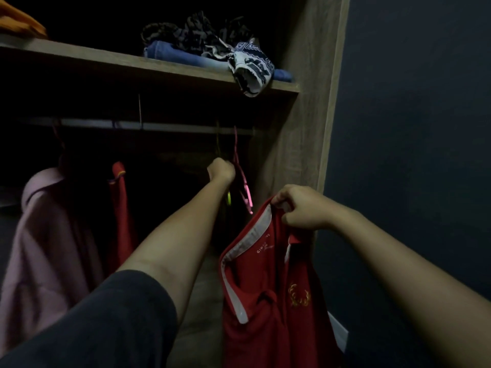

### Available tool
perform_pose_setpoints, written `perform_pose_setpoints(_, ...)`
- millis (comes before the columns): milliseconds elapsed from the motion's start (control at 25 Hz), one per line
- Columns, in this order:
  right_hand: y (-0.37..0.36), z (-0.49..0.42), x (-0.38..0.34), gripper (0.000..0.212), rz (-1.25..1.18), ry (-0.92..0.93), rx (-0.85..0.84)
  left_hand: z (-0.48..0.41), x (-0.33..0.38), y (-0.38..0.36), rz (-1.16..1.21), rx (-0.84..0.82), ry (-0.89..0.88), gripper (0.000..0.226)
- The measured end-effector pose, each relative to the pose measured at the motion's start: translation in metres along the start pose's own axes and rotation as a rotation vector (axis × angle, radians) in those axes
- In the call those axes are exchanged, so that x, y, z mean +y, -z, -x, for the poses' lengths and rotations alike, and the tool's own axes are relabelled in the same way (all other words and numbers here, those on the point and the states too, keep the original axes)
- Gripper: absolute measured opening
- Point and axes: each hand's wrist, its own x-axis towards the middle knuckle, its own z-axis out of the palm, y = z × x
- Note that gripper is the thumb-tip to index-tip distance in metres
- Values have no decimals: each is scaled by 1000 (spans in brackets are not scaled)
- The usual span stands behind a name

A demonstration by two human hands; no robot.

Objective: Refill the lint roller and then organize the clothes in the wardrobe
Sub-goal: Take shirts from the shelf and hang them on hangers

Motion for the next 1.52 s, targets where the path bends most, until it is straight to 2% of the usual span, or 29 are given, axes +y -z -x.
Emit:
perform_pose_setpoints(280,-18,-4,-2,44,-39,39,42,39,-20,43,-243,172,-63,38)
perform_pose_setpoints(440,-37,10,-19,44,-16,135,28,115,-65,97,-463,269,-132,37)
perform_pose_setpoints(560,-45,10,-15,45,-6,87,29,159,-99,128,-547,291,-217,33)
perform_pose_setpoints(640,-50,3,-6,43,4,57,60,173,-112,144,-563,262,-180,26)
perform_pose_setpoints(720,-52,6,-6,40,-4,82,63,196,-125,173,-550,310,-177,23)
perform_pose_setpoints(800,-55,15,-14,38,-30,117,67,231,-141,211,-465,362,-279,26)
perform_pose_setpoints(920,-52,19,-18,42,-55,108,79,274,-160,254,-295,297,-393,29)
perform_pose_setpoints(1080,-37,26,-20,47,-38,136,80,298,-170,271,-335,235,-453,28)
perform_pose_setpoints(1240,-30,46,-55,58,45,324,-9,298,-154,229,-323,131,-542,39)
perform_pose_setpoints(1320,-30,62,-73,57,77,459,-23,298,-137,203,-336,108,-613,44)
perform_pose_setpoints(1360,-29,71,-78,50,110,530,16,298,-133,195,-310,128,-624,42)
perform_pose_setpoints(1440,-25,84,-75,39,240,667,254,299,-122,189,-197,192,-598,40)
perform_pose_setpoints(1520,-16,91,-65,47,331,741,495,298,-108,187,-153,280,-606,36)
